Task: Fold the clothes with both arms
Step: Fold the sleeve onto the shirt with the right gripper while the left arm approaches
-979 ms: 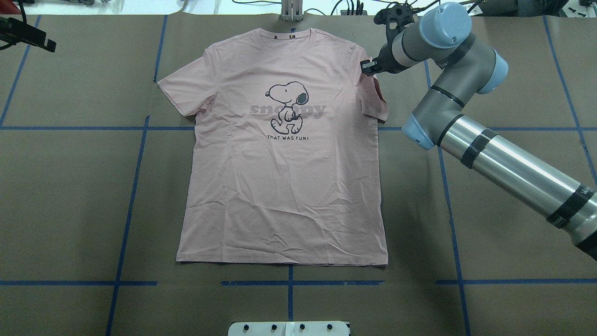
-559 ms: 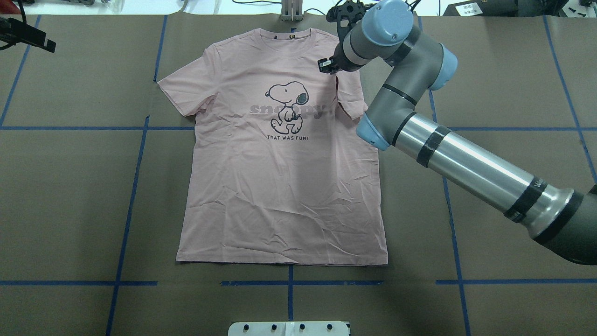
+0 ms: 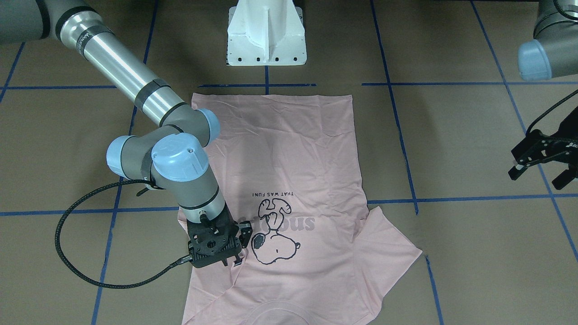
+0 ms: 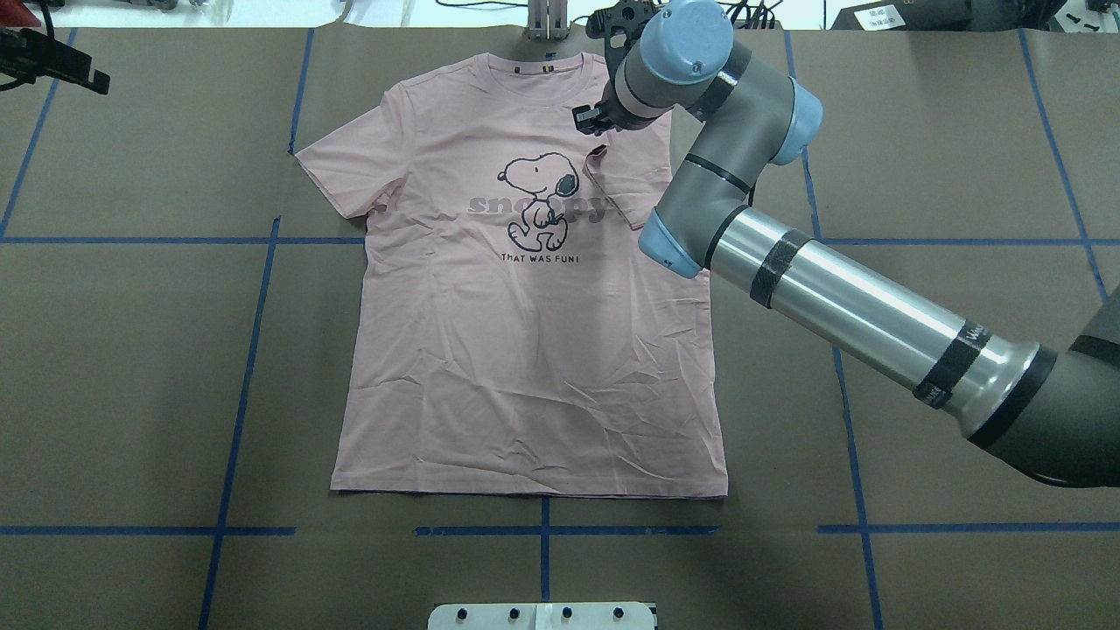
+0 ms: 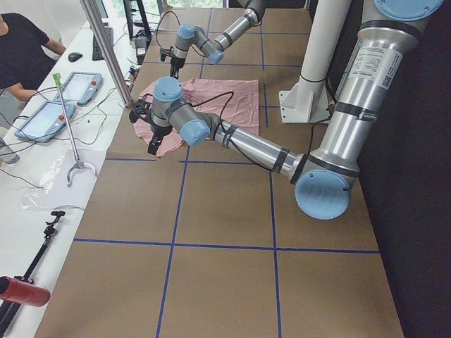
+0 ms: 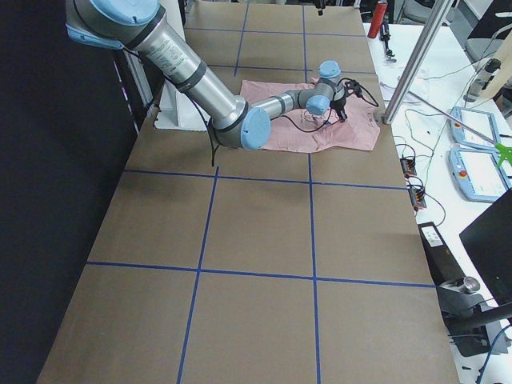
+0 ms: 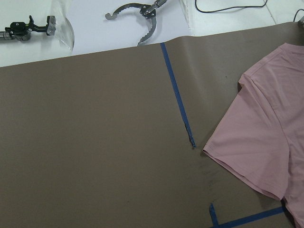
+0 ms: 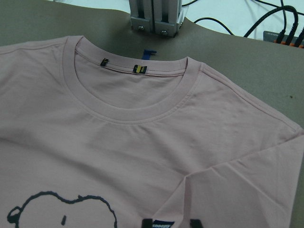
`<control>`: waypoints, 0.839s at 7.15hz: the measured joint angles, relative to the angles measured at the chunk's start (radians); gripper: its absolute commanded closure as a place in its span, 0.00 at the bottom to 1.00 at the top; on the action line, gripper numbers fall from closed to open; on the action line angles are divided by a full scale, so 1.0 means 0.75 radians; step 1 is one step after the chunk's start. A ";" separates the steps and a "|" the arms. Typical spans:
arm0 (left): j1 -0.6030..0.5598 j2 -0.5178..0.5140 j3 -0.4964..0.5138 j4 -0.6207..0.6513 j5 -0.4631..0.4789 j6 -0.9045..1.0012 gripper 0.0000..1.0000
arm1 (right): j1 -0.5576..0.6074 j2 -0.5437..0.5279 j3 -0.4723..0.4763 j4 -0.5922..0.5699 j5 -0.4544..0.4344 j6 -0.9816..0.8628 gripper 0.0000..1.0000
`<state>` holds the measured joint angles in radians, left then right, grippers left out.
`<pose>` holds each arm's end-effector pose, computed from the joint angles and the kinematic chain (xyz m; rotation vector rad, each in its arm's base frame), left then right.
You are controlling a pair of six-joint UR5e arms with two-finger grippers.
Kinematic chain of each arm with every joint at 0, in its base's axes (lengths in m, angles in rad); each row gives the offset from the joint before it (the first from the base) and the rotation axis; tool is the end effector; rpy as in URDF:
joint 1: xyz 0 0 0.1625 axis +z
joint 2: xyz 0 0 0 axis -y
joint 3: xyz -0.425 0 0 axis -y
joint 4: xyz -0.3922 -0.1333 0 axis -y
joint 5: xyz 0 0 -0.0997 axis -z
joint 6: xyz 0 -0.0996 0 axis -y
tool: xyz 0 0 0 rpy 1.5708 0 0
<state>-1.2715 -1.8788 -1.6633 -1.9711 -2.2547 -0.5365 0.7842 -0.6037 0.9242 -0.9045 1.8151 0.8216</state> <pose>0.1140 -0.6082 0.3968 0.4387 0.8997 0.0566 -0.5301 -0.6831 0.2503 0.5195 -0.8623 -0.0885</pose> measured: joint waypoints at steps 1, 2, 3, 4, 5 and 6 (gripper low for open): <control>0.016 -0.016 0.007 0.000 0.001 -0.024 0.00 | -0.001 0.003 0.005 -0.001 0.007 0.024 0.00; 0.059 -0.045 0.012 0.000 0.022 -0.104 0.00 | -0.001 0.004 0.030 -0.011 0.048 0.082 0.00; 0.142 -0.085 0.016 0.001 0.095 -0.239 0.00 | 0.004 -0.014 0.110 -0.075 0.144 0.154 0.00; 0.261 -0.124 0.024 0.001 0.216 -0.402 0.00 | 0.017 -0.052 0.244 -0.226 0.237 0.204 0.00; 0.371 -0.162 0.064 -0.019 0.337 -0.540 0.00 | 0.038 -0.089 0.377 -0.416 0.278 0.229 0.00; 0.439 -0.208 0.174 -0.103 0.431 -0.640 0.03 | 0.056 -0.121 0.491 -0.589 0.292 0.239 0.00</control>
<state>-0.9422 -2.0344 -1.5325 -2.0486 -1.9318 -1.0168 0.8258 -0.6941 1.2927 -1.3460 2.0342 1.0005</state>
